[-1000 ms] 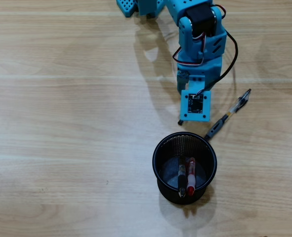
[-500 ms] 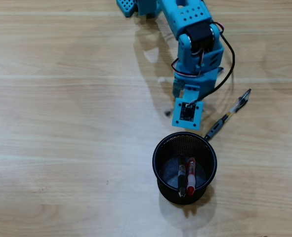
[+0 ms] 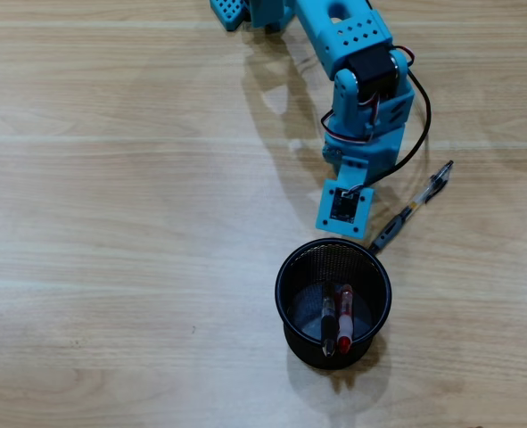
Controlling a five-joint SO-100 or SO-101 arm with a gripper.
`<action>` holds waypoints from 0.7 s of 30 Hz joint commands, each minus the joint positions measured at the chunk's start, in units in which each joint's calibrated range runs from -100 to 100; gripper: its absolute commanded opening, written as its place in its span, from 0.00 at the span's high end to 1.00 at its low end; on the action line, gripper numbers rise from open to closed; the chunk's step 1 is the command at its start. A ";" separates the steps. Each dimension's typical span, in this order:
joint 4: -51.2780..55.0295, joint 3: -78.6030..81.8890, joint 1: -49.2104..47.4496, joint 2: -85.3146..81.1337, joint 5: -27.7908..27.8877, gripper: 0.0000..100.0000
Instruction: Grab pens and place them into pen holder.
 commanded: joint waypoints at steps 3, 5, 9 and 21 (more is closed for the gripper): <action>0.36 -1.03 0.00 -0.18 -0.22 0.98; 0.36 -1.03 0.09 -0.43 -0.12 0.98; 0.36 -2.38 0.27 -1.10 -0.12 0.98; 3.03 -21.67 1.00 -9.67 0.29 0.98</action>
